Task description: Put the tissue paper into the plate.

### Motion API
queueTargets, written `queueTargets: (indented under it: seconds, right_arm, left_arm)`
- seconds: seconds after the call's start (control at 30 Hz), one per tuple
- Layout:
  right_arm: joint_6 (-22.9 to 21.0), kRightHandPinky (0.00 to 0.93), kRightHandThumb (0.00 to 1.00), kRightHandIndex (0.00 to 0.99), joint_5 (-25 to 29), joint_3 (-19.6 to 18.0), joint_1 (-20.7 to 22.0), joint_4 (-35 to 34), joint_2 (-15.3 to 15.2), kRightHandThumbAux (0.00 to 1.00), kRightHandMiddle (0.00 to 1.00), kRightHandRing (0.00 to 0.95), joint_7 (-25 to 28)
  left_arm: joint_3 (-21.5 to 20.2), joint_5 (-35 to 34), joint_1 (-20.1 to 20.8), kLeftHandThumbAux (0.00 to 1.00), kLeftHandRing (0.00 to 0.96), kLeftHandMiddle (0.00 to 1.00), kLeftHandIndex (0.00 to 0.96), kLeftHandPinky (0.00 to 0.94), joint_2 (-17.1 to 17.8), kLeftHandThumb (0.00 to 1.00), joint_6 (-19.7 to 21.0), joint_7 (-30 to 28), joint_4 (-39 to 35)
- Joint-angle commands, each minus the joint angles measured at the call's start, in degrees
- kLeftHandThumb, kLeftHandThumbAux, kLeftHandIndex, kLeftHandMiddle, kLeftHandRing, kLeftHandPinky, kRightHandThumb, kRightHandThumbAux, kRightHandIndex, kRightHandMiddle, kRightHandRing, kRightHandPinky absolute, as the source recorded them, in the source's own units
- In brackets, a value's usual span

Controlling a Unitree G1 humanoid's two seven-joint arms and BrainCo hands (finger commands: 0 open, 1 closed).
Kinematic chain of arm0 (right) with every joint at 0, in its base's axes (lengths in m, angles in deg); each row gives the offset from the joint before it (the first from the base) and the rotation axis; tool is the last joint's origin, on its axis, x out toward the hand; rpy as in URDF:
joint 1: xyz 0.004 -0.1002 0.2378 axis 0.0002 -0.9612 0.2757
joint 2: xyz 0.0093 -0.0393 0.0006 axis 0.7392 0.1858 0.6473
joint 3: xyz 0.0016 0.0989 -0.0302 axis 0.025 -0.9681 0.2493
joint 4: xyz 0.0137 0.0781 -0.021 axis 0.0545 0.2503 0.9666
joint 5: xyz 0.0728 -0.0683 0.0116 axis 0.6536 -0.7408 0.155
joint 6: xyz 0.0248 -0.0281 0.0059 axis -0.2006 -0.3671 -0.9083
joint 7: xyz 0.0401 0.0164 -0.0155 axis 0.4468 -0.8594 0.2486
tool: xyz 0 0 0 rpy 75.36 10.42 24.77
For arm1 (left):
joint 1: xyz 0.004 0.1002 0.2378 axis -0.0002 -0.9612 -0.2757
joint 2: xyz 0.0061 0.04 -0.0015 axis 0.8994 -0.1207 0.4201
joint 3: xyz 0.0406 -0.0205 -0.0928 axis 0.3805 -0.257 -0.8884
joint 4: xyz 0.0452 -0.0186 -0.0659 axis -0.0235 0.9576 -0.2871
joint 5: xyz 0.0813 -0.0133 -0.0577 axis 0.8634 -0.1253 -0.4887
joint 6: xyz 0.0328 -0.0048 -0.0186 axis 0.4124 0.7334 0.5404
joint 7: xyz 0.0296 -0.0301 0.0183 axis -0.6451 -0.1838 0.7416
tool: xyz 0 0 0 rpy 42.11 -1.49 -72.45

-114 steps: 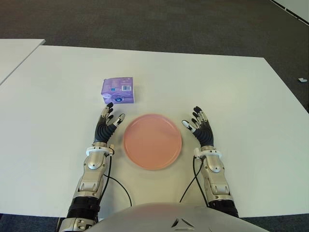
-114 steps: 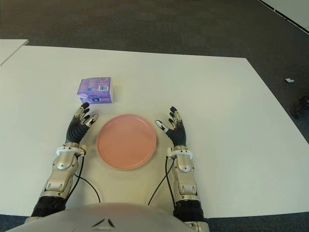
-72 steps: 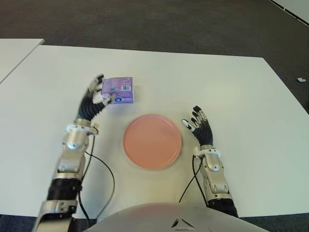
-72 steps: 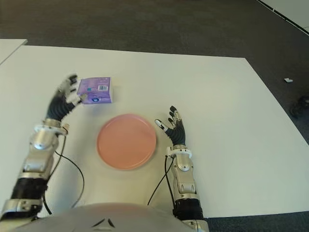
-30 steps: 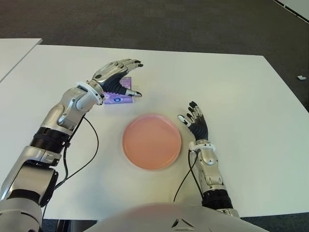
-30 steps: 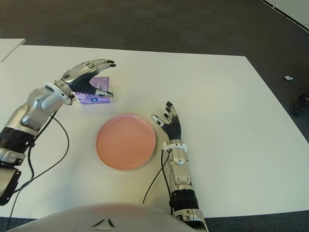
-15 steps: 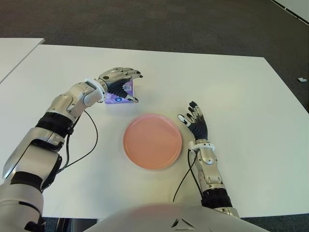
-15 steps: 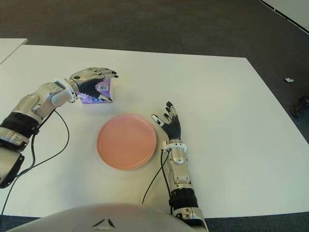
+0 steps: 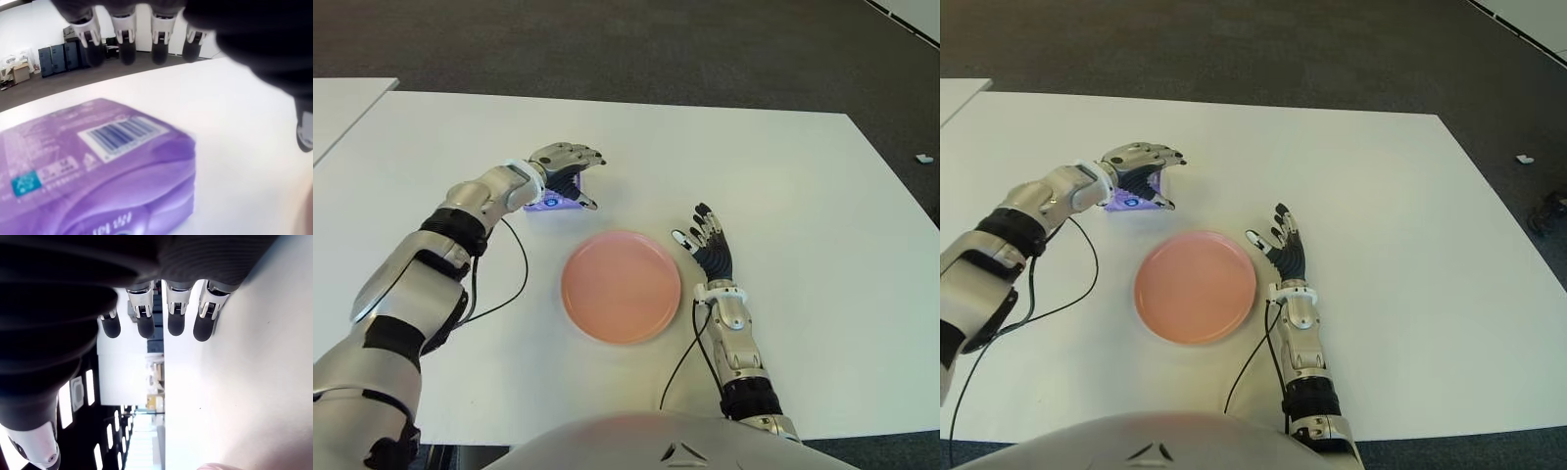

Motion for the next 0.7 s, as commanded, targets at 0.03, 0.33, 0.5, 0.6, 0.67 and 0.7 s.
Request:
queueTargets:
  seconds: [0.03, 0.33, 0.5, 0.6, 0.67, 0.7]
  right_arm:
    - [-2.21, 0.019, 0.05, 0.0, 0.5, -0.2, -2.36, 3.18, 0.12, 0.686, 0.0, 0.0, 0.08]
    - [-2.32, 0.023, 0.057, 0.0, 0.72, -0.26, -2.69, 2.74, 0.17, 0.694, 0.0, 0.0, 0.42]
    - [-2.64, 0.021, 0.057, 0.0, 0.78, -0.32, -2.8, 2.53, 0.14, 0.695, 0.0, 0.0, 0.56]
    - [-2.72, 0.019, 0.055, 0.0, 0.78, -0.32, -2.76, 2.59, 0.11, 0.69, 0.0, 0.0, 0.68]
    - [-2.76, 0.017, 0.053, 0.0, 0.78, -0.34, -2.78, 2.55, 0.06, 0.684, 0.0, 0.0, 0.8]
    - [-2.77, 0.016, 0.052, 0.0, 0.79, -0.36, -2.81, 2.5, 0.02, 0.679, 0.0, 0.0, 0.87]
  left_arm:
    - [2.64, 2.85, 2.44, 0.375, 0.0, 0.0, 0.0, 0.0, -0.96, 0.067, 2.67, 4.42, 5.11]
    - [4.86, 4.28, 5.76, 0.365, 0.0, 0.0, 0.0, 0.0, -1.12, 0.05, 7.92, 12.29, 11.38]
    - [5.4, 4.3, 6.22, 0.364, 0.0, 0.0, 0.0, 0.0, -1.06, 0.043, 10.2, 14.96, 12.22]
    - [5.46, 4.11, 6.22, 0.364, 0.0, 0.0, 0.0, 0.0, -0.68, 0.037, 10.9, 16.53, 12.3]
    - [5.52, 3.89, 6.21, 0.363, 0.0, 0.0, 0.0, 0.0, -0.54, 0.033, 11.15, 17.16, 12.36]
    - [5.57, 3.78, 6.21, 0.361, 0.0, 0.0, 0.0, 0.0, -0.51, 0.03, 11.25, 17.38, 12.38]
